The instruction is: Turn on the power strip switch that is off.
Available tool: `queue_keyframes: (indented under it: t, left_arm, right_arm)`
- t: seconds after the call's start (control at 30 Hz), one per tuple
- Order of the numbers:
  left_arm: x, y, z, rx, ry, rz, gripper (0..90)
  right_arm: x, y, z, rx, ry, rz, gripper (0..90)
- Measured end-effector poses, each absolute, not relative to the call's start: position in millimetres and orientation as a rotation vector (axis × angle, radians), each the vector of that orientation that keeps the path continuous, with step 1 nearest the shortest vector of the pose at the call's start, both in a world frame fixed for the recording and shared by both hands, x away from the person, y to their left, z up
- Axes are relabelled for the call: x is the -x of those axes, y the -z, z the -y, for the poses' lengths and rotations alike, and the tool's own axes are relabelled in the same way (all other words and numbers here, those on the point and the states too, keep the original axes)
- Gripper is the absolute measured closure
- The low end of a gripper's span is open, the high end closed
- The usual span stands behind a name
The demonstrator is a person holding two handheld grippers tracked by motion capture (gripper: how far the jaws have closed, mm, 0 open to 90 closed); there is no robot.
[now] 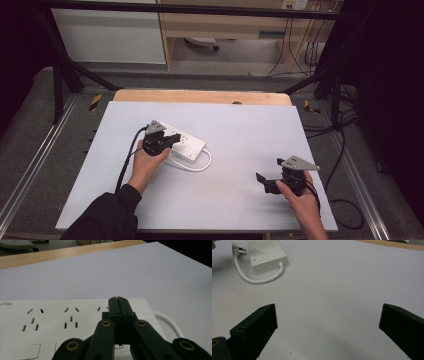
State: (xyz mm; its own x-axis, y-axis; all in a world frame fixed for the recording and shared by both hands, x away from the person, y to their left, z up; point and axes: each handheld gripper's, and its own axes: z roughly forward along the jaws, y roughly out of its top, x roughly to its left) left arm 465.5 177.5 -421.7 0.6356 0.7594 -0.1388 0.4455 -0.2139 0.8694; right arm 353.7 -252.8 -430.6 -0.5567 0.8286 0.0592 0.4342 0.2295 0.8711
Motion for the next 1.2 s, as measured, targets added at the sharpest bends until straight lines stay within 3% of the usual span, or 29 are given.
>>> queue_keyframes:
  t: [0.67, 1.2]
  left_arm:
    - [-466, 405, -186, -1.818, -0.446, -0.951, 89.6]
    - [-463, 394, -194, -1.775, -0.466, -0.965, 63.4]
  right_arm:
    - [-354, 431, 252, -1.165, -1.270, -2.095, 2.2]
    - [-354, 431, 252, -1.166, -1.264, -2.096, 2.2]
